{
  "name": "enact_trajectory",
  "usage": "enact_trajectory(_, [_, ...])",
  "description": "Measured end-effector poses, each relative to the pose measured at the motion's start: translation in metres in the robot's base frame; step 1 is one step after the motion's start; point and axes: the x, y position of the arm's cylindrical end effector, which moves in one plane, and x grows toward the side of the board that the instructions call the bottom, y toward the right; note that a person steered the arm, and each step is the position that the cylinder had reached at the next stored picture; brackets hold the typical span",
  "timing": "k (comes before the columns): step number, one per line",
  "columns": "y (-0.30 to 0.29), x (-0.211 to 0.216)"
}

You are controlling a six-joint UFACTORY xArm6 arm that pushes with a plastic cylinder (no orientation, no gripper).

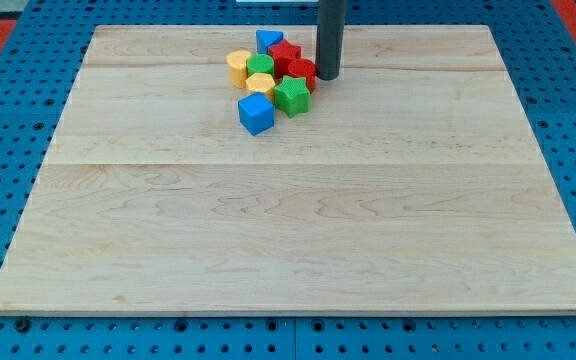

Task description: Place the red star above the green circle

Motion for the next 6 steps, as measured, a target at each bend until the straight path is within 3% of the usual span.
enact_trajectory(2, [-0.005,-0.033])
enact_trajectory(5, [-0.087,-0.072])
enact_trajectory(6, [-0.078,-0.080])
